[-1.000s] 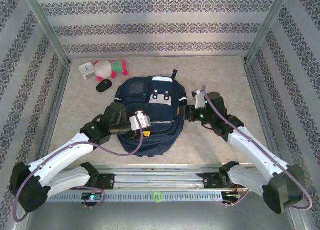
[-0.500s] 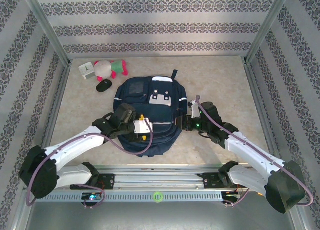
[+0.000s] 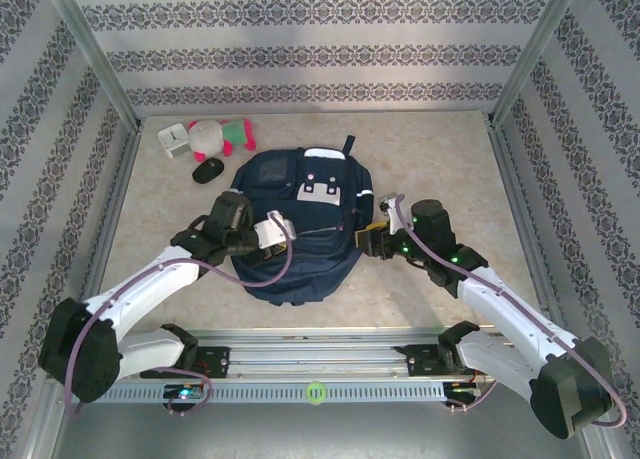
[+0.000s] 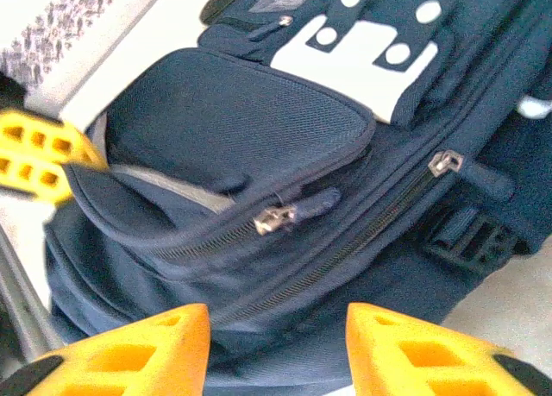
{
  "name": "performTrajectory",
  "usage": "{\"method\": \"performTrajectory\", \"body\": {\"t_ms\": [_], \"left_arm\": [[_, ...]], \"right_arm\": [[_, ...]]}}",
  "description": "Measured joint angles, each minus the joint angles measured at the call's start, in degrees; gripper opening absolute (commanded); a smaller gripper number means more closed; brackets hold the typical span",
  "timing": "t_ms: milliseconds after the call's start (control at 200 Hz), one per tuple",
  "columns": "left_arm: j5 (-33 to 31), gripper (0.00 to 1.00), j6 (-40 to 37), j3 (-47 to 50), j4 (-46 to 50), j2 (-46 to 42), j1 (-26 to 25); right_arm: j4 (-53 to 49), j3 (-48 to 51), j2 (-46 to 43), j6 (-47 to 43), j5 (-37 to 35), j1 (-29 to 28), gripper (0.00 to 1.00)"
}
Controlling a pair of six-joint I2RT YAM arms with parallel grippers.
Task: Pack the student bag
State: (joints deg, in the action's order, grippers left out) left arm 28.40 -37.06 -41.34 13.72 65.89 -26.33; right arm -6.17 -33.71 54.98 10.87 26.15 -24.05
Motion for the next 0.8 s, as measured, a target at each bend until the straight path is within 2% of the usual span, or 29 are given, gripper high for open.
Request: {"method": "performTrajectory", "body": {"t_ms": [120, 260, 410, 545, 665, 804], "left_arm": [[3.93, 0.0, 2.78, 2.97, -2.23, -2.84, 2.43], [7.3, 0.0, 5.03, 5.9, -4.66, -3.17, 3.21], [8.92, 0.0, 6.62, 6.51, -7.02, -3.08, 3.56], [9.77, 0.0, 7.34, 6.51, -8.09, -2.51, 3.58], [10.27, 0.0, 7.41, 6.51, -8.33, -2.25, 3.58], [10.56, 0.0, 7.43, 6.51, -8.5, -2.08, 3.63]], "right_arm": [[-2.58, -3.32, 1.97, -14.49, 3.41, 2.62, 0.62], [-5.31, -8.13, 8.26, -32.59, 7.45, 2.95, 0.62], [-12.46, -15.91, 19.89, -48.81, 10.99, 3.23, 0.6], [-18.12, -21.46, 27.54, -57.0, 13.07, 3.72, 0.6], [-22.14, -25.38, 32.11, -60.46, 15.85, 3.78, 0.59], [-27.98, -31.19, 37.16, -62.82, 20.44, 4.46, 0.49]]}}
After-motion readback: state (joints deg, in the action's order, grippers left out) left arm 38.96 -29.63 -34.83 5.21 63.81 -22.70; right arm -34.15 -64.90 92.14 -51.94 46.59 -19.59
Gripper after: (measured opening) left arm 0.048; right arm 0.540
